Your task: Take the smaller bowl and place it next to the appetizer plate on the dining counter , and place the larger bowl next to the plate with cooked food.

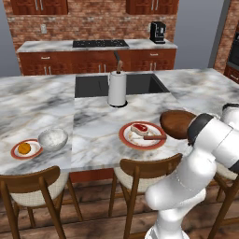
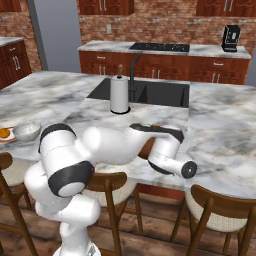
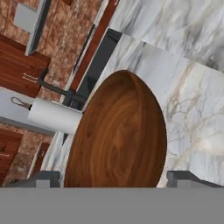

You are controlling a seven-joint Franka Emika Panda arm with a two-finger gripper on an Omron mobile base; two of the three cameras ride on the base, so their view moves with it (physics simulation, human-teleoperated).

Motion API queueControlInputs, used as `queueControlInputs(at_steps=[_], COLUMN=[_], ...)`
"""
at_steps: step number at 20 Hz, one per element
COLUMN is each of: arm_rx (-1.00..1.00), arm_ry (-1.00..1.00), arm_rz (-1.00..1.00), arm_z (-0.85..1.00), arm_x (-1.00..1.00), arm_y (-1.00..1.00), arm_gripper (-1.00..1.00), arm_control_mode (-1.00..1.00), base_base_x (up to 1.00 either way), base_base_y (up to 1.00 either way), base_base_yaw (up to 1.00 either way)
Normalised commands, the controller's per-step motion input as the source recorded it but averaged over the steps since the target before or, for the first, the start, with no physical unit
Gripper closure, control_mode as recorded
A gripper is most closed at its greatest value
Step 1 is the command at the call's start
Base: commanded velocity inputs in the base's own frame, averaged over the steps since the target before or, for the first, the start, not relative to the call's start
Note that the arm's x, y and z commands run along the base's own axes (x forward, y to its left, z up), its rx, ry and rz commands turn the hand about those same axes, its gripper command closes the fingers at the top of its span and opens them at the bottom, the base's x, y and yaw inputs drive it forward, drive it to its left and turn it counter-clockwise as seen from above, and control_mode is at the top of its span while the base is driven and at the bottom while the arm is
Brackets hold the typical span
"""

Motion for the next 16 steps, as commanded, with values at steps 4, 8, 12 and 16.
queueControlInputs(at_steps=[4,8,12,16], arm_rx=[0.00,0.00,-0.05,-0.21], arm_ry=[-0.14,0.00,0.02,-0.17], arm_rz=[0.10,0.13,0.08,-0.02], arm_z=[0.94,0.90,0.71,0.14], arm_x=[-0.69,-0.70,-0.52,-0.39], arm_y=[0.15,0.22,0.48,1.00], arm_gripper=[-1.00,-1.00,-1.00,-1.00], arm_control_mode=[-1.00,-1.00,-1.00,-1.00], base_base_x=[0.00,0.00,0.00,0.00], base_base_y=[0.00,0.00,0.00,0.00], base_base_yaw=[0.00,0.00,0.00,0.00])
